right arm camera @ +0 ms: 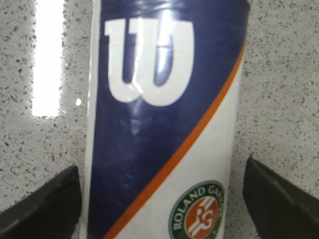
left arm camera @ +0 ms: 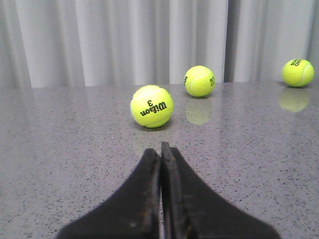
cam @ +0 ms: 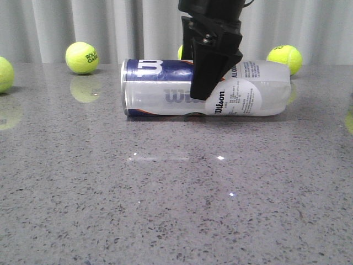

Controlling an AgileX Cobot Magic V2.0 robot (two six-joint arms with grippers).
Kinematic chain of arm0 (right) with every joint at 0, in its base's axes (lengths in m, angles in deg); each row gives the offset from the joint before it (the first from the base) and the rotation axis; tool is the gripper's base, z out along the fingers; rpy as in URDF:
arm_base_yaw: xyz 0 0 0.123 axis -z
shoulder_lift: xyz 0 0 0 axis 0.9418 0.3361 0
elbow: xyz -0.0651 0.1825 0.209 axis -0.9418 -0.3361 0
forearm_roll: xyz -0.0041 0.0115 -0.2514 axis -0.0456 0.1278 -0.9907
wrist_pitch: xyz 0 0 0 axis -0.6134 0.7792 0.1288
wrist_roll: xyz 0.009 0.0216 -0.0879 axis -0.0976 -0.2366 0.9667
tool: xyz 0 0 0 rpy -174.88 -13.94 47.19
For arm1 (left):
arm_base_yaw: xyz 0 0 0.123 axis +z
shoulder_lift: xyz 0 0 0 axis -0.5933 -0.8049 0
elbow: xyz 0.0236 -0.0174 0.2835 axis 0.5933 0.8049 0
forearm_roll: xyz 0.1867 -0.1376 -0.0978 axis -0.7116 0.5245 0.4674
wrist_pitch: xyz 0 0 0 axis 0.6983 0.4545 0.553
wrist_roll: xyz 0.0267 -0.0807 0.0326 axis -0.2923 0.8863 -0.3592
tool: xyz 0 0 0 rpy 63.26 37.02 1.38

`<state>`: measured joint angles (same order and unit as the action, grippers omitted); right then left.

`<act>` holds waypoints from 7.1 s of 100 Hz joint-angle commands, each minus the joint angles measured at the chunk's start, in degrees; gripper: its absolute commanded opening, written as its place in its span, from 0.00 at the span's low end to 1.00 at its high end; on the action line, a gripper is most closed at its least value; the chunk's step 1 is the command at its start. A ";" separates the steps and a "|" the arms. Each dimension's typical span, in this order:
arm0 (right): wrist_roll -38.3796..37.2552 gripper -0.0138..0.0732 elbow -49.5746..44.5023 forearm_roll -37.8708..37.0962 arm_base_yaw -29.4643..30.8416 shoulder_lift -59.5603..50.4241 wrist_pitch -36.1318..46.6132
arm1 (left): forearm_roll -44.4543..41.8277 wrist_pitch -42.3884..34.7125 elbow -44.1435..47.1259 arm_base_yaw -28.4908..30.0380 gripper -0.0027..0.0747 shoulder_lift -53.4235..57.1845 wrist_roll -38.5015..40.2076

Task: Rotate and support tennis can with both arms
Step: 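Lower the can onto the table on its side and open the right gripper, then raise the right gripper away from the can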

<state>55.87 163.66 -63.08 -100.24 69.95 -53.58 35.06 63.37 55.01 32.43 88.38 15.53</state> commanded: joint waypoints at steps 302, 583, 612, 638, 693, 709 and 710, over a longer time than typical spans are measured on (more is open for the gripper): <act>-51.74 0.90 0.04 -0.55 22.21 -29.97 8.12 | 0.09 -4.63 2.78 0.21 0.01 2.22 0.46; -57.50 0.08 -75.00 -0.23 25.06 -92.80 54.20 | 6.16 10.76 -22.11 0.21 0.01 -7.82 0.46; -57.50 0.08 -75.00 -0.23 25.06 -92.80 54.20 | 6.16 34.92 -42.69 0.21 0.01 -28.57 0.46; -57.50 0.08 -75.00 -0.23 25.06 -92.80 54.20 | 8.23 41.65 -51.07 0.21 0.01 -42.92 0.46; -57.50 0.08 -75.00 -0.23 25.06 -92.80 54.20 | 15.76 41.96 -51.22 0.21 0.46 -49.70 -7.57; -57.50 0.08 -75.00 -0.23 25.06 -92.80 54.20 | 15.85 42.09 -51.22 0.21 0.96 -49.70 -7.57; -57.50 0.08 -75.00 -0.23 25.06 -92.80 54.20 | 15.85 42.09 -51.22 0.21 0.97 -49.70 -7.57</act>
<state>-1.62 87.15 -63.46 -75.50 -23.22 -4.24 49.47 108.44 5.95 32.43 38.57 8.19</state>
